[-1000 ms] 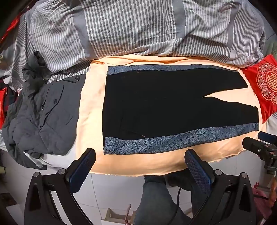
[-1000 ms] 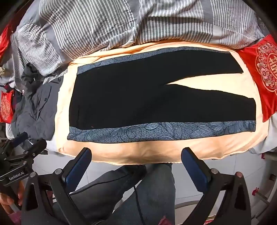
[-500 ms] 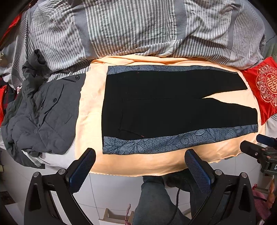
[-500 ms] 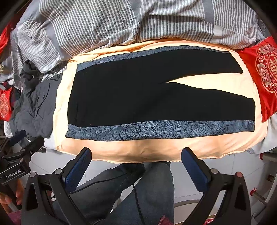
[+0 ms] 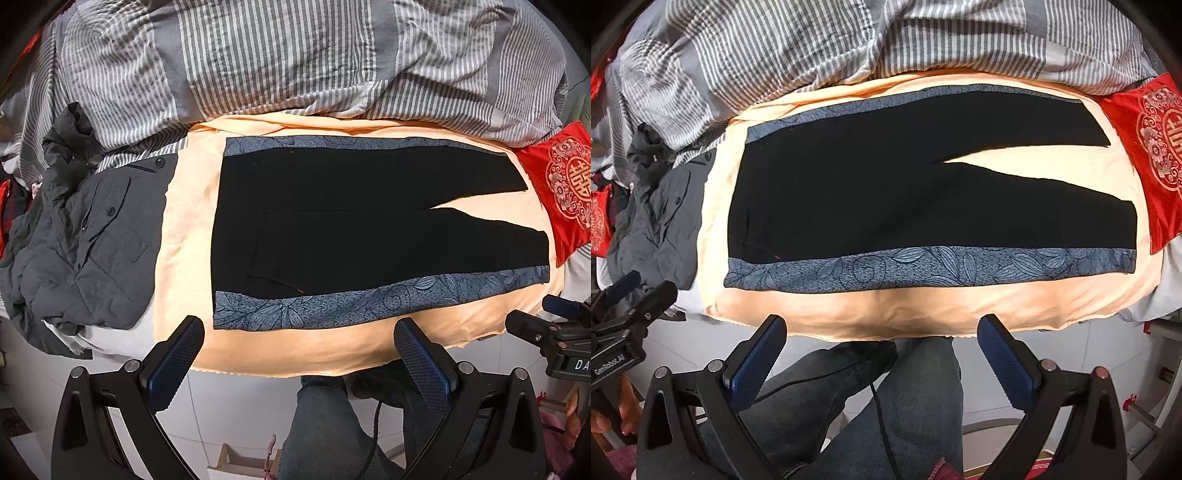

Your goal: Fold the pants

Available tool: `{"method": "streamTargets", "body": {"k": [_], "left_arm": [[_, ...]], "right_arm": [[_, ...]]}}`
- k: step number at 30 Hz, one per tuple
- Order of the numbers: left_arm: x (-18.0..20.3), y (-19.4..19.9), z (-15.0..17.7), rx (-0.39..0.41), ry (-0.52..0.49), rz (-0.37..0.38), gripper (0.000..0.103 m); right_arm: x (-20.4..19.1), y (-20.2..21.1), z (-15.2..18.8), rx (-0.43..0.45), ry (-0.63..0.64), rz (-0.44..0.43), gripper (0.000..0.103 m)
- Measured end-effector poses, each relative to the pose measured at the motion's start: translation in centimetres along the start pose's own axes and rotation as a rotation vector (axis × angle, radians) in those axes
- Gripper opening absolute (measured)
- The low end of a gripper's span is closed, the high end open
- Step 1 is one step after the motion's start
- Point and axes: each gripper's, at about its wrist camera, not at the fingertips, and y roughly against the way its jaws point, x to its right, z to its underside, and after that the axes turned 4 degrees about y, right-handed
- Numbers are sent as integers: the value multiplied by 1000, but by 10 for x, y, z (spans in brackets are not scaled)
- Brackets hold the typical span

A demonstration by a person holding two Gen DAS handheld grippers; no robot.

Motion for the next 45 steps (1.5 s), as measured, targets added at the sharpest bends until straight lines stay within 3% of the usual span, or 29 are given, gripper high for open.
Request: {"method": "streamTargets", "body": {"k": [16, 23, 27, 32, 38, 41, 43, 45], "left_arm": [[8, -23, 3, -96, 24, -29, 103], [7, -29, 5, -101, 30, -33, 103], [-2, -32, 2, -89, 66, 7, 103], [-21, -51, 4, -80, 145, 43, 103], [-37, -108, 25, -146, 198, 67, 103], [-41, -134, 34, -172, 245, 103, 103], [-44, -151, 38, -187, 284, 134, 103], [-46, -168, 42, -187, 308, 160, 103]], "right_arm": [[15, -18, 2, -90, -28, -17, 103], [11, -22, 0, -104, -13, -17, 103], [10, -22, -1, -90, -21, -43, 103], [20, -37, -5, -83, -93, -184, 103], [51, -115, 8, -132, -361, -460, 102], [59, -158, 20, -127, -449, -554, 95], [59, -177, 27, -128, -470, -578, 86], [62, -200, 34, -127, -490, -614, 83]]}}
